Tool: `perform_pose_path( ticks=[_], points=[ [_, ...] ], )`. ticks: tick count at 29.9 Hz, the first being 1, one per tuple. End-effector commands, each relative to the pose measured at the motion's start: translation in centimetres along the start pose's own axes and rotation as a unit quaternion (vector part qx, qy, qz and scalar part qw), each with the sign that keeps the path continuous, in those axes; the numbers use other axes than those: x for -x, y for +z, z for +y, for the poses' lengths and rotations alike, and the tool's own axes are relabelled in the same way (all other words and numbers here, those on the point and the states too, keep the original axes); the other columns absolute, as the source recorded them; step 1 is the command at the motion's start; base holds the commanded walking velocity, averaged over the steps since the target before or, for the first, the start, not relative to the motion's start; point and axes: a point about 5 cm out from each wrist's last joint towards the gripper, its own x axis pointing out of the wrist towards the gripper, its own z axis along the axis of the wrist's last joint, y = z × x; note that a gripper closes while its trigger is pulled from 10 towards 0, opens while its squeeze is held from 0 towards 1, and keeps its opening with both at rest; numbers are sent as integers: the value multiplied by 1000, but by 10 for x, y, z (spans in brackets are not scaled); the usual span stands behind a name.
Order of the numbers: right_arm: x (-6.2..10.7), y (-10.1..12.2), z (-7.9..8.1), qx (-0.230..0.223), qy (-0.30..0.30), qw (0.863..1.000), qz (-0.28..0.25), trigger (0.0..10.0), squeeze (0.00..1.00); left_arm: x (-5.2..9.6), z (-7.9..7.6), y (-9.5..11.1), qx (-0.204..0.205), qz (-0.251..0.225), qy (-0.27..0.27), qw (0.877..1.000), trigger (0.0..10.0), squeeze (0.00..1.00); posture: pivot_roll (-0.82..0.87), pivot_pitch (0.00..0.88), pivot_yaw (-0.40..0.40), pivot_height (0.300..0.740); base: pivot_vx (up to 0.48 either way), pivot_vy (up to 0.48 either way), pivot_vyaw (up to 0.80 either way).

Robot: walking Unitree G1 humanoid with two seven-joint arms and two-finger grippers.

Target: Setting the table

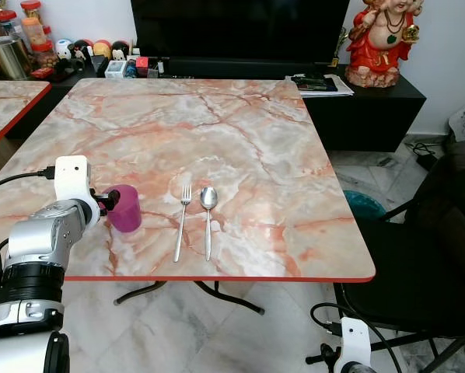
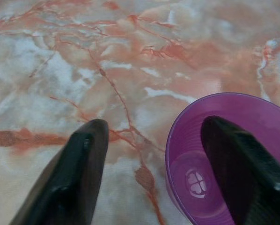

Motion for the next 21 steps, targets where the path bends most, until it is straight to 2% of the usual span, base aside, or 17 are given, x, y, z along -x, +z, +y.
perform_pose_path(
  ticks=[1,21],
  points=[
    [0,0,-1,-7,-3,1000,1,10000,0,-1,3,-5,0,9,11,1000,0,0,43,38,-29,740,0,0,0],
    [0,1,-1,-7,-5,1000,-1,10000,0,-1,1,3,1,-11,12,1000,0,0,44,40,-29,740,0,0,0]
  ],
)
